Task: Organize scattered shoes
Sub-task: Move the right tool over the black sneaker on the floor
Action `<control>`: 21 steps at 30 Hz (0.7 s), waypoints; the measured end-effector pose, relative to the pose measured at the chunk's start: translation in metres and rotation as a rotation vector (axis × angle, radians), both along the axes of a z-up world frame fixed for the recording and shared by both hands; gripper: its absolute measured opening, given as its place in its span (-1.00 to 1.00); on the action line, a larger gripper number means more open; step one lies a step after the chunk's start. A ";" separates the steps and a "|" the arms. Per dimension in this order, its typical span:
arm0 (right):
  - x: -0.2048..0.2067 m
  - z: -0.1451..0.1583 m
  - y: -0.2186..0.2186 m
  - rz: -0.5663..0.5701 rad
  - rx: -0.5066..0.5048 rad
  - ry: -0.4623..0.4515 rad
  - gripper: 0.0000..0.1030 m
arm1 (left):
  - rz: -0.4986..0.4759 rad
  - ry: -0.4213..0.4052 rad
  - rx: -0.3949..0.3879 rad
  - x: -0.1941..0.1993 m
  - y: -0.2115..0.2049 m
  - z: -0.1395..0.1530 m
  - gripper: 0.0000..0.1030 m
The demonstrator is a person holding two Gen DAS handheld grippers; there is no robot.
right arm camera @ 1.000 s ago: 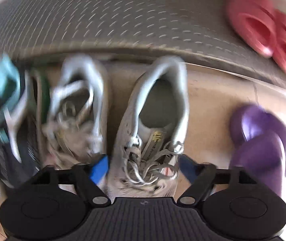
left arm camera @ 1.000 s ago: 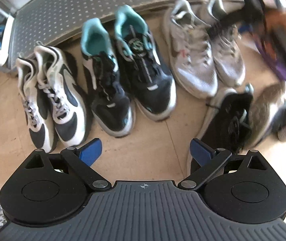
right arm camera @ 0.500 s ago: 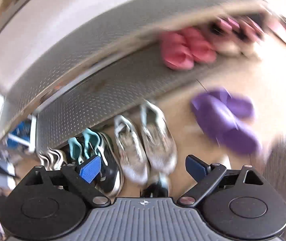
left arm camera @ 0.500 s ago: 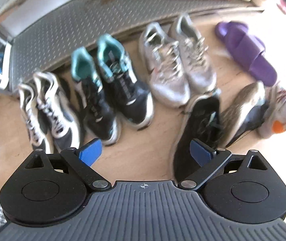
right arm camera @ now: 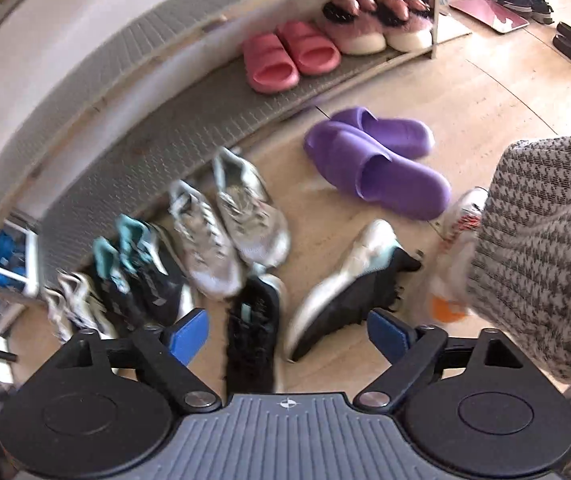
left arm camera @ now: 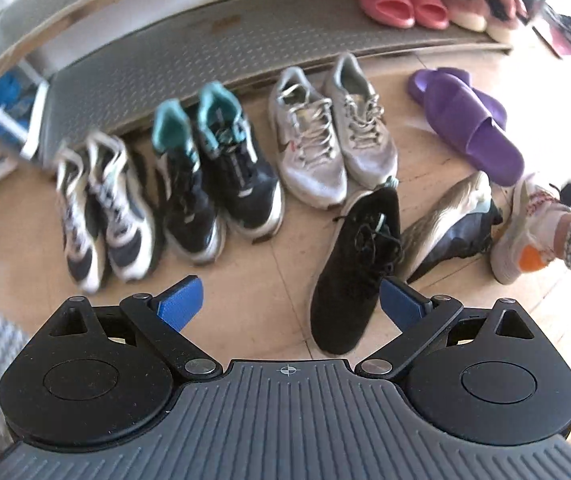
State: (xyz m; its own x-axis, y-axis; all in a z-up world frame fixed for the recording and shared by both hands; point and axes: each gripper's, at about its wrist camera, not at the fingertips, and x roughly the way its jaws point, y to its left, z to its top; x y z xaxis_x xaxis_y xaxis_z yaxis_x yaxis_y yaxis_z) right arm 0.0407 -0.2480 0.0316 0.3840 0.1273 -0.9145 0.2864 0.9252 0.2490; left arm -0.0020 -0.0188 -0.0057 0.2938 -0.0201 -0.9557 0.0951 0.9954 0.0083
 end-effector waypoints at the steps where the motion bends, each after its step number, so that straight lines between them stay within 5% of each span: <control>1: 0.004 0.002 0.004 0.022 0.022 -0.018 0.81 | 0.001 0.002 0.002 -0.004 -0.002 0.000 0.90; 7: 0.015 -0.023 0.010 0.123 0.032 -0.010 0.73 | -0.001 0.003 -0.015 -0.003 -0.011 -0.025 0.86; 12: 0.025 -0.049 -0.014 0.010 0.068 0.060 0.70 | 0.298 0.100 -0.261 0.026 0.016 -0.085 0.27; 16: 0.032 -0.058 -0.028 -0.016 0.080 0.086 0.69 | 0.285 0.106 -0.233 0.072 0.012 -0.106 0.23; 18: 0.038 -0.064 -0.028 0.016 0.091 0.117 0.42 | 0.268 0.160 -0.200 0.091 0.004 -0.114 0.26; 20: 0.051 -0.077 -0.013 0.159 0.128 0.141 -0.15 | 0.239 0.248 -0.136 0.102 -0.001 -0.116 0.36; 21: 0.056 -0.083 -0.002 0.241 0.135 0.140 -0.17 | 0.202 0.275 -0.092 0.106 -0.002 -0.112 0.47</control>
